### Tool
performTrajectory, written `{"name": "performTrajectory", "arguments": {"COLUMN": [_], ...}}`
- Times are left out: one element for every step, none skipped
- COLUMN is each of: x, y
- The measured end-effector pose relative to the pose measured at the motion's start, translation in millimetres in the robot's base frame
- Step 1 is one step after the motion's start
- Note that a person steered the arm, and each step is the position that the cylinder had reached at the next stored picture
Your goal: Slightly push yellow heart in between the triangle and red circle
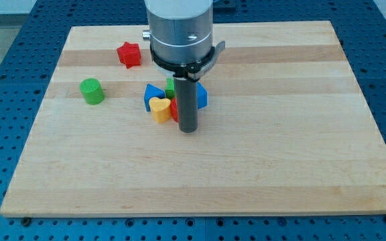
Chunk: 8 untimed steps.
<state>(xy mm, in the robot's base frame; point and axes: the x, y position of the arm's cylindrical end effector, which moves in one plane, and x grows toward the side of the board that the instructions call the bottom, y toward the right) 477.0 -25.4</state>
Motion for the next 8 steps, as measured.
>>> {"name": "performTrajectory", "arguments": {"x": [-2,14,19,10,2,-9,-20,-20], "y": [0,-26,-49,-73,-72,-69,-69,-75]}}
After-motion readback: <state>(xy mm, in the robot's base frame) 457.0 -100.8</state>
